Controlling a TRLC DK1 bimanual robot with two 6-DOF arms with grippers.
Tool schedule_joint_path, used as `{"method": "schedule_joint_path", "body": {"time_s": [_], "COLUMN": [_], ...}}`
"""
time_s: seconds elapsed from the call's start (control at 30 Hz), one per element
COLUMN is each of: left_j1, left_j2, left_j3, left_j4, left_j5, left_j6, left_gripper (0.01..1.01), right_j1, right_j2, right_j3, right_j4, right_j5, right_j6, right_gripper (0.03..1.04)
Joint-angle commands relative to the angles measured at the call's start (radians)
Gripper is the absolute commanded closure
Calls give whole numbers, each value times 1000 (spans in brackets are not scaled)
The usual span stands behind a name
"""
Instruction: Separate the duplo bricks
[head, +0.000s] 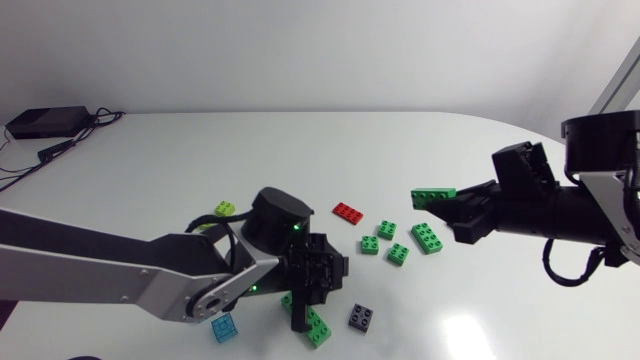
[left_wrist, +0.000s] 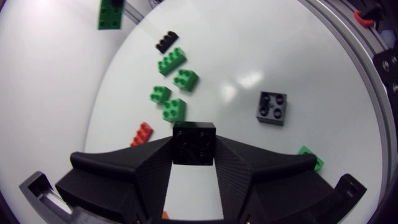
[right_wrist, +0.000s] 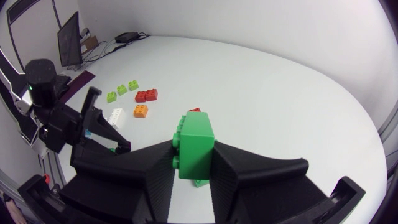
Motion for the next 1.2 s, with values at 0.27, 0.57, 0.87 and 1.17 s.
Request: {"method": "schedule_joint_path", "body": {"time_s": [0.27,0.57,0.87,1.17], "left_j1": [-47,-68,-91,-97], "left_j2": [95,101,156,220], "left_j3": [83,152,258,336], "left_j4": [-158,-345,-488,-554], "left_j5": [37,45,27,2], "left_j6": [47,123,200,222], "left_gripper": [798,800,798,649], "right_j1": [-234,-280,-305,-388], "right_j2": [-12,-43,-48,61], "right_j3": [-85,-121,-121,-77], "right_j4": [-95,-137,-195,-278], "right_j5": [-197,-243,-264,-321], "right_j6": [-27,-56,-108,-191], "right_gripper": [813,813,813,813]}}
